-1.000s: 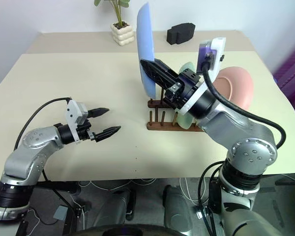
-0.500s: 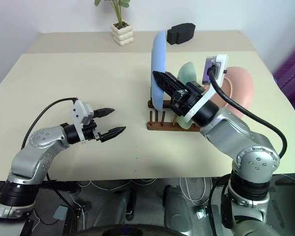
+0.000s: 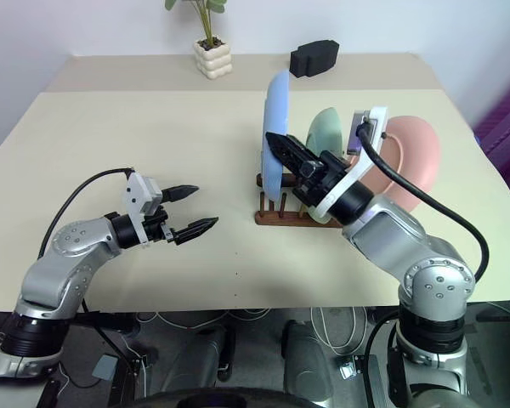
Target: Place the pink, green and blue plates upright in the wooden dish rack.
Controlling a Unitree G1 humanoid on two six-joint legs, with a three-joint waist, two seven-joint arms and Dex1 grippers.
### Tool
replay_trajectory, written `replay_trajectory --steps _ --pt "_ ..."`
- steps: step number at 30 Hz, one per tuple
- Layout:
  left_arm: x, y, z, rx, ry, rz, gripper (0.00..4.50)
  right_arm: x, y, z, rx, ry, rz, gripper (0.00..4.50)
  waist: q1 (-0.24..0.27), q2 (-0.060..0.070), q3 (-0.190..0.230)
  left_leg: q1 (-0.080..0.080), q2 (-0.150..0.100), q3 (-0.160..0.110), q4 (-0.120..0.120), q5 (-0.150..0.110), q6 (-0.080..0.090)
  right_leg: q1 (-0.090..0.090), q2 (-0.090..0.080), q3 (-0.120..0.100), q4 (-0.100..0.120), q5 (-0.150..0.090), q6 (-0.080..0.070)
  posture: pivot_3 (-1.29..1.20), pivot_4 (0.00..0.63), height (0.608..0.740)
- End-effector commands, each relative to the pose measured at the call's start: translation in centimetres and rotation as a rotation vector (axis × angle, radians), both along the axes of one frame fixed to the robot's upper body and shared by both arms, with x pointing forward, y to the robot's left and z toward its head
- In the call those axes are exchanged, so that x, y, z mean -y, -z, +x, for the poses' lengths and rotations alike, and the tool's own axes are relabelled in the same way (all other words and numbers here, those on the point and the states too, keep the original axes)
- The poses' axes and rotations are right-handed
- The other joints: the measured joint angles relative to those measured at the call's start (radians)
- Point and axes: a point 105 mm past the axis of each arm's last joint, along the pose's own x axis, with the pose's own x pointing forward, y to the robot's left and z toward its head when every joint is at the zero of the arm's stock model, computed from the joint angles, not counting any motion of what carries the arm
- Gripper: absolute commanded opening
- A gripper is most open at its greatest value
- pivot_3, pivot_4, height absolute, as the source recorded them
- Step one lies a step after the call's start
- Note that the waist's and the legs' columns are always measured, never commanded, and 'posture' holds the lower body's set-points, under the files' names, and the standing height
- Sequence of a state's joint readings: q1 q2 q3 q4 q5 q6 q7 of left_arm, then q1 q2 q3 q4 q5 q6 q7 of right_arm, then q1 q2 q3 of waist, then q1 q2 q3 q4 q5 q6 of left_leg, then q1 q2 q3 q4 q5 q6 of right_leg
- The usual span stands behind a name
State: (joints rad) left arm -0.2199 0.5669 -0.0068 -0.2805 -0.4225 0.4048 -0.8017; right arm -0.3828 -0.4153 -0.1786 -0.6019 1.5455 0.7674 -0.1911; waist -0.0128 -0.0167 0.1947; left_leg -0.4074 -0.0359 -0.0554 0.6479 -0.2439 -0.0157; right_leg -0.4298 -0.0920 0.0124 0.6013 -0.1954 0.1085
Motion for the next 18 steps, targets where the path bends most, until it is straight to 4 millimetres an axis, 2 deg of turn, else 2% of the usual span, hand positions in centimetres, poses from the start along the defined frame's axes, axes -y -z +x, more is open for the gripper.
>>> replay_trajectory --steps 1,2,9,13,18 --pt "0.2 -1.1 -0.1 0.060 0.008 0.000 4.50 0.1 -0.7 -0.3 0.029 -0.006 0.015 0.69 0.000 0.000 0.000 0.000 0.000 0.000 0.000 0.000 0.000 0.000 0.000 0.000 0.000 0.000 0.000 0.00 0.150 0.736" --pt "0.2 -1.1 -0.1 0.061 0.007 0.000 4.50 0.1 -0.7 -0.3 0.030 -0.006 0.014 0.97 0.000 0.000 0.000 0.000 0.000 0.000 0.000 0.000 0.000 0.000 0.000 0.000 0.000 0.000 0.000 0.00 0.150 0.736" --pt "0.2 -1.1 0.1 0.066 0.004 0.002 4.50 0.3 -0.7 0.0 0.048 0.025 -0.016 4.45 0.001 0.000 0.000 0.000 0.000 0.000 0.000 0.000 0.000 0.000 0.000 0.000 -0.001 0.000 0.000 0.00 0.150 0.736" --pt "0.3 -1.1 0.2 0.068 0.005 -0.001 4.50 0.3 -1.1 0.0 0.088 0.043 -0.055 4.45 0.001 0.000 0.000 0.000 0.000 0.000 0.000 0.000 0.000 0.000 0.000 0.000 -0.001 0.000 0.000 0.00 0.150 0.736" --pt "0.3 -1.0 0.3 0.067 0.009 -0.001 4.50 0.6 -2.9 -0.8 0.233 0.040 -0.176 4.45 0.001 0.000 0.000 0.000 0.000 0.000 0.000 0.000 0.000 0.001 0.000 0.000 -0.002 0.000 0.000 0.00 0.150 0.736"
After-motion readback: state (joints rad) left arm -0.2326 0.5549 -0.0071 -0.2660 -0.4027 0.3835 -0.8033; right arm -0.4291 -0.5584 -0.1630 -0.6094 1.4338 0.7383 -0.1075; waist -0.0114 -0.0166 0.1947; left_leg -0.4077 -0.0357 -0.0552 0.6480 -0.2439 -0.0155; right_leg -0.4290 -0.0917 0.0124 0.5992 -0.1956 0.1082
